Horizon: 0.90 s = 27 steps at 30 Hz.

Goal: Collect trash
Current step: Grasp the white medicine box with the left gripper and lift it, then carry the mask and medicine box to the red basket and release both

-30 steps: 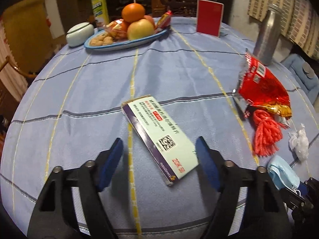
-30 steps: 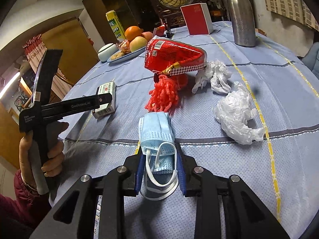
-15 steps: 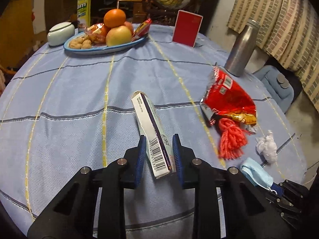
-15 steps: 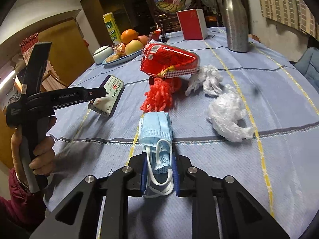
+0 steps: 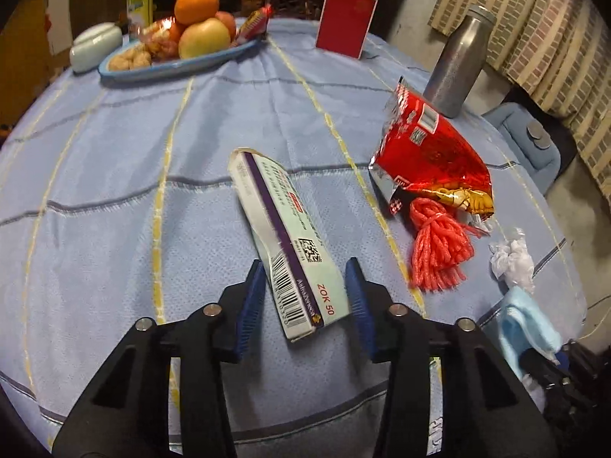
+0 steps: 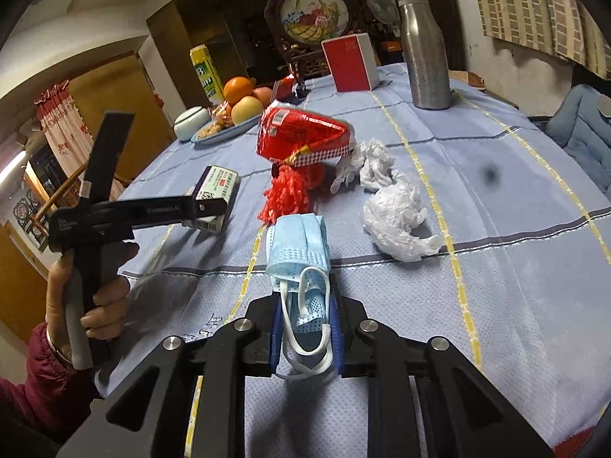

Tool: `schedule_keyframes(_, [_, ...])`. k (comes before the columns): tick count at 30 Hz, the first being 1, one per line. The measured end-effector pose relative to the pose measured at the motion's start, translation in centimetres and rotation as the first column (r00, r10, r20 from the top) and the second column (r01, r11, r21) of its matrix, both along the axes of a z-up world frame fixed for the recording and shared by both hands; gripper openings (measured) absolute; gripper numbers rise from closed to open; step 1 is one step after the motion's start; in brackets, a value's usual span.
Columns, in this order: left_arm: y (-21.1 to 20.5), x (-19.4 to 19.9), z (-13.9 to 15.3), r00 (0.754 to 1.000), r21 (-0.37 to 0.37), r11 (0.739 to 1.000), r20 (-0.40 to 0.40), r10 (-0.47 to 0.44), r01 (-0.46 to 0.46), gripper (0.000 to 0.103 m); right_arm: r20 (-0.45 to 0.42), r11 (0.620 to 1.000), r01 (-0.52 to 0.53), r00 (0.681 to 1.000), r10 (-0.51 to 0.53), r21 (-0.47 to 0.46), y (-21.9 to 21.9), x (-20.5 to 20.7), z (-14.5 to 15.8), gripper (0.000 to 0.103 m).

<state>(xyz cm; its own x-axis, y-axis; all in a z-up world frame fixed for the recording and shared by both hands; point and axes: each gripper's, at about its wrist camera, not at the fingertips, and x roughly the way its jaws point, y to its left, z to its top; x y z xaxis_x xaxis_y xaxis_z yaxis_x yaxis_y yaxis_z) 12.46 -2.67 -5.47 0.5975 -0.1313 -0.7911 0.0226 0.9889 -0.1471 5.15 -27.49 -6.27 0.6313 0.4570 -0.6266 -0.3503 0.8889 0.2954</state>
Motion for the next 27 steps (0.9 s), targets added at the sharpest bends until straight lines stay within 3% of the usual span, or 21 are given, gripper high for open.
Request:
schedule_keyframes(6, [-0.5, -1.4, 1.5, 0.997, -0.032, 0.999, 0.069, -0.038, 0.040, 0.025, 0.042, 0.999, 0.049, 0.998, -0.050, 0.011, -2.1, -1.3, 1.4, 0.021])
schedule_keyframes(17, [-3.6, -4.0, 4.5, 0.982, -0.043, 0.990, 0.146, -0.123, 0.131, 0.024, 0.090, 0.986, 0.158, 0.983, -0.162, 0.050, -6.7, -3.5, 2.8, 0.021])
schedule_keyframes(27, [-9.3, -6.7, 6.5, 0.946, -0.037, 0.959, 0.182, -0.269, 0.280, 0.024, 0.133, 0.964, 0.255, 0.956, -0.263, 0.069, -11.3, -7.2, 3.4, 0.021])
